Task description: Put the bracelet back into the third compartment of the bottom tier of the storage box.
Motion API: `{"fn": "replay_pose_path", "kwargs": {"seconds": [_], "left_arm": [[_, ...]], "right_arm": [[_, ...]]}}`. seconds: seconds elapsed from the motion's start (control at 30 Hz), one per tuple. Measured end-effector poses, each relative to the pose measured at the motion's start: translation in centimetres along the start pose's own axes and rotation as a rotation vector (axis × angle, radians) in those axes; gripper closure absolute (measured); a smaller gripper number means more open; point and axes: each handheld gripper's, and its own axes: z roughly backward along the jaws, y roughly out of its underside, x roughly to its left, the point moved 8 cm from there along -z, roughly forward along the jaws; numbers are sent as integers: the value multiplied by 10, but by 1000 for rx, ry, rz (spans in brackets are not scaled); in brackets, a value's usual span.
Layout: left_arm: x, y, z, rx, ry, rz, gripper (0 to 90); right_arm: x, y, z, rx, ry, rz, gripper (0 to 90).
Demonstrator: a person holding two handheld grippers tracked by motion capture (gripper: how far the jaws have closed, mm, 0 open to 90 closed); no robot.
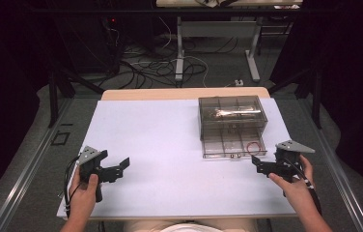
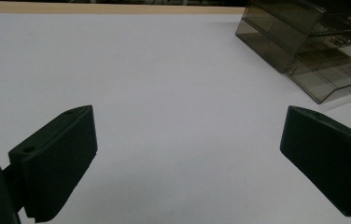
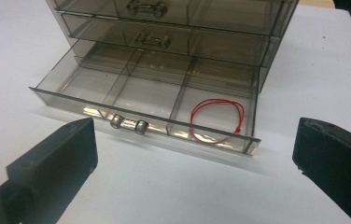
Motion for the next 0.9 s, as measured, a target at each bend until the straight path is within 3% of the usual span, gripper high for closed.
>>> {"fn": "replay_pose_path", "kwargs": {"seconds": [0.4, 0.47, 0.5, 0.57, 0.9], "left_arm": [[2, -1, 1, -17, -11, 10, 41], [3, -1, 1, -21, -14, 10, 41], [3, -2, 1, -23, -18, 12, 40], [4, -2, 1, -26, -18, 19, 40], [6, -1, 0, -29, -18, 18, 24]], "right_arm": [[-18, 12, -1, -31, 66, 11, 0], [-20, 18, 0, 3, 74, 25, 0], [-20, 18, -2, -18, 67, 31, 0], [-22, 19, -2, -8, 77, 45, 0], [-33, 26, -6, 9, 114, 30, 0]]}}
